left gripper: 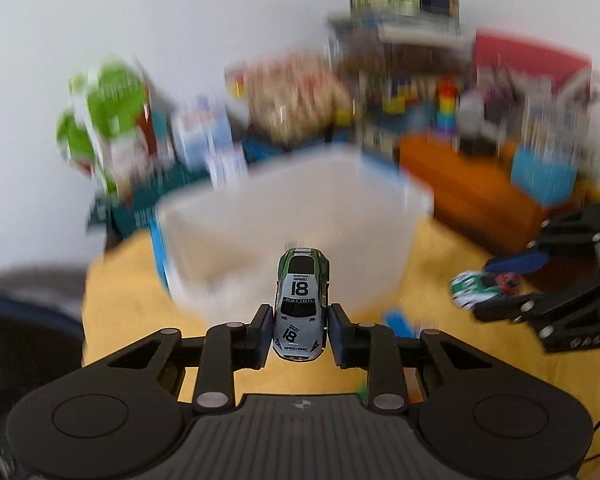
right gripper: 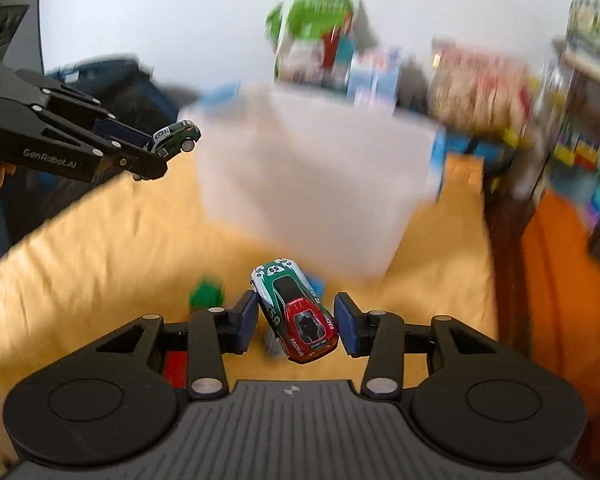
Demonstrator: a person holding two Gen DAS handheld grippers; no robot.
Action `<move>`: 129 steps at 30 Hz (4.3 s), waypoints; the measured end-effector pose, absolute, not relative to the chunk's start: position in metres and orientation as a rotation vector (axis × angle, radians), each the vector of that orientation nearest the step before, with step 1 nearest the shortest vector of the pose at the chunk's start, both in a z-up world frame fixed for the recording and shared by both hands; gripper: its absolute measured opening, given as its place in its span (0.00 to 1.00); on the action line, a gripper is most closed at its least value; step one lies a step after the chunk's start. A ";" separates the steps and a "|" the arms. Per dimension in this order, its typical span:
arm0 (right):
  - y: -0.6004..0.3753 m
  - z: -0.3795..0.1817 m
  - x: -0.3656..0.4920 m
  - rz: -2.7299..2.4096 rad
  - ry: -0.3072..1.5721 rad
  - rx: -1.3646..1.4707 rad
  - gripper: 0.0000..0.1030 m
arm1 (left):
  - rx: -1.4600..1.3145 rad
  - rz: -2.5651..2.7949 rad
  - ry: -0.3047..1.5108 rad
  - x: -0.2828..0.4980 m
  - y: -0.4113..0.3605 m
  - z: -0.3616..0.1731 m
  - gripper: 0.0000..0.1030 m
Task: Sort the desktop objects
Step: 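Lift the silver car and the green-red car up over the white bin, then open both tools to drop the cars into the white bin, then lower the left tool onto the long red brick and grasp it, then grasp the square green brick with the right tool while the left holds the red brick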
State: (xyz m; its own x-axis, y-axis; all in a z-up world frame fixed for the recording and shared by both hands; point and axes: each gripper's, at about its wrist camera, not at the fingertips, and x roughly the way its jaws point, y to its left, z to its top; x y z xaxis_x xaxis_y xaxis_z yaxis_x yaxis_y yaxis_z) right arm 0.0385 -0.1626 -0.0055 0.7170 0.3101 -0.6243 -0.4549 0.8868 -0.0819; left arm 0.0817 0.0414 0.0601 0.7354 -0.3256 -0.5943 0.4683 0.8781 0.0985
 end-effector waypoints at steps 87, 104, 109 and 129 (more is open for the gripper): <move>-0.167 -0.076 0.025 0.406 0.857 -0.140 0.49 | 0.430 -0.333 0.758 0.018 -0.004 -0.044 0.56; -0.177 -0.079 0.021 0.387 0.867 -0.128 0.49 | 0.429 -0.203 0.879 0.040 0.002 -0.091 0.34; -0.172 -0.079 0.023 0.401 0.857 -0.138 0.49 | 0.451 -0.255 0.876 0.042 0.002 -0.093 0.33; -0.166 -0.082 0.077 0.301 0.833 -0.159 0.23 | 0.416 -0.341 0.887 0.038 0.009 -0.095 0.32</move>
